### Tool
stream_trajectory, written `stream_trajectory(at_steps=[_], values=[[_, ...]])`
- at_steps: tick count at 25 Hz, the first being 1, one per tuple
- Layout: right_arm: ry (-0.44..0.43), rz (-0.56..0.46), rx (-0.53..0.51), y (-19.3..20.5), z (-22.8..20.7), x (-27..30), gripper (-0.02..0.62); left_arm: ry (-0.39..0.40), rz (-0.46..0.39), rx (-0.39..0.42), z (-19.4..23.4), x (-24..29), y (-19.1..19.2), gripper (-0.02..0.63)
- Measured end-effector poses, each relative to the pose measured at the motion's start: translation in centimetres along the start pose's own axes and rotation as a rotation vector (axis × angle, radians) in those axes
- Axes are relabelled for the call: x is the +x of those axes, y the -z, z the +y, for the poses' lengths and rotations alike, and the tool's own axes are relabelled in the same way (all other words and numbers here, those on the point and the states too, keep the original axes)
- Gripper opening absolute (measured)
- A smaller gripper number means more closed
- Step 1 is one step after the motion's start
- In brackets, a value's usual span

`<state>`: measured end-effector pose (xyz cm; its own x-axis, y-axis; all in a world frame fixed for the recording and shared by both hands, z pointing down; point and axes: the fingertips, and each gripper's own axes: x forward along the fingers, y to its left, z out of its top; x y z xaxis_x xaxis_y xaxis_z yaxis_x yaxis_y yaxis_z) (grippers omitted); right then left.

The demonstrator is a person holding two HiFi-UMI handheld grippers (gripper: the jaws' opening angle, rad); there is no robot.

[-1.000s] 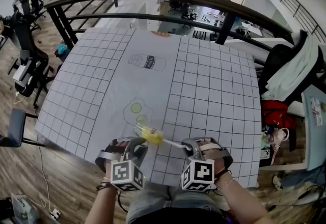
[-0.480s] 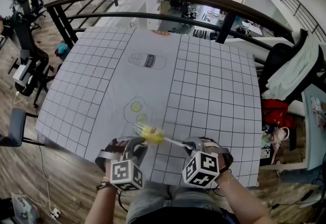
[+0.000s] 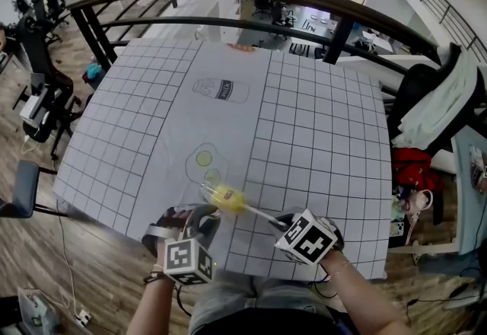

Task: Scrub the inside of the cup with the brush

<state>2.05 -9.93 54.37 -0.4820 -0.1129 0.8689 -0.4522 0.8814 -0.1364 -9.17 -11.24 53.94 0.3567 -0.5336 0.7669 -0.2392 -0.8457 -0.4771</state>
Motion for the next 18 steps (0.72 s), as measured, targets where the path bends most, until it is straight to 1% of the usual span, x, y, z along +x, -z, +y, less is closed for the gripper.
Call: stream_trajectory(at_steps=[3,5,10,18], values=[[-0.09,-0.007,0.135,0.5,0.6,0.4,0.0,-0.006,-0.002,-0.017,0.1,0.0,0.0,0.097],[-0.147,-0.01,0.206,0.7,1.0,0.5,0.0,-0.012,-0.008,-0.038,0.3,0.0,0.0,0.096],[-0.269,-0.029,0.347,0.7,2.2,0.6,0.0,-0.016,-0.018,-0.064,0.6,-0.1,0.0,0.095],[-0.468,-0.069,0.567,0.1,3.8,0.5,0.0,-0.022,-0.018,-0.079,0.8,-0.2,0.1,0.095]])
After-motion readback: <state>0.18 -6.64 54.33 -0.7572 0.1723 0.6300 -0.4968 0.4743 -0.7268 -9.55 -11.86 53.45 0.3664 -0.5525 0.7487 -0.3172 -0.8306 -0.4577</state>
